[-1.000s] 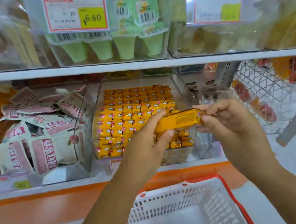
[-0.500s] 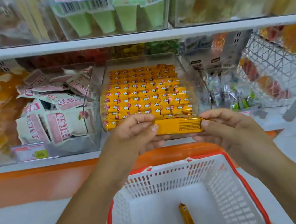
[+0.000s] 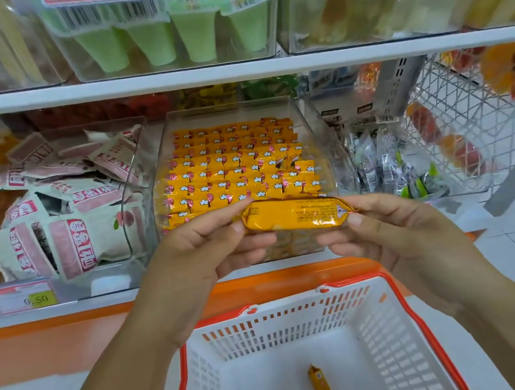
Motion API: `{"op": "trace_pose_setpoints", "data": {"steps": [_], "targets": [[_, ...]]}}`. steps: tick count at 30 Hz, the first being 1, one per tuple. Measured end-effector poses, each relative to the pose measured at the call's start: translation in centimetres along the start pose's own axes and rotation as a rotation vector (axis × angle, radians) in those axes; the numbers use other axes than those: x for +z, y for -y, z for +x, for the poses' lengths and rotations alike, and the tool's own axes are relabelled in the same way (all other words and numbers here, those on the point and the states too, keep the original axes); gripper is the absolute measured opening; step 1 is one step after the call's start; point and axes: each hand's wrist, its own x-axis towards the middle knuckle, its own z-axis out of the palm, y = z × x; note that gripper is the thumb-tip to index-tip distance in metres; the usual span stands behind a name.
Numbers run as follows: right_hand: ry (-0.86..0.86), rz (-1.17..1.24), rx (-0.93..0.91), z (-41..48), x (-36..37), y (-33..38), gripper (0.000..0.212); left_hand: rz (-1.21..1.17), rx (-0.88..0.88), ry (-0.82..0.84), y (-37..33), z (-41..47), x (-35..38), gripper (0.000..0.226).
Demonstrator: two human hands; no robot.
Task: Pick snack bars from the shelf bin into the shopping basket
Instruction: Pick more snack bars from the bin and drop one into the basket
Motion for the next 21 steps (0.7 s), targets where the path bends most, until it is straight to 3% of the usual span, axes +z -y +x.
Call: {"op": "trace_pose_setpoints", "data": {"steps": [2,4,9,14,18,21], "targets": [[-0.057,-0.087,-0.054,0.1,0.1,-0.4,0.025,0.124,0.033,-0.086,0.4,0.0,0.4,0.027],[-0.101,-0.137,-0.093,0.1,0.2,-0.8,0.033,0.238,0.056,-0.159,0.6,0.1,0.9,0.028],[-0.162,-0.074,-0.151,0.3,0.9,-0.9,0.027,0.246,0.118,-0.233,0.6,0.2,2.0,0.009],[-0.142,-0.127,-0.159,0.3,0.9,-0.8,0.010,0.212,0.128,-0.269,0.5,0.4,1.8,0.014],[-0.055,-0.164,-0.115,0.6,0.1,-1.3,0.042,0.124,0.104,-0.299,0.6,0.7,1.4,0.016],[-0.011,-0.153,-0.085,0.9,0.0,-1.5,0.045,0.110,0.086,-0.271,0.6,0.8,1.1,0.015]]}}
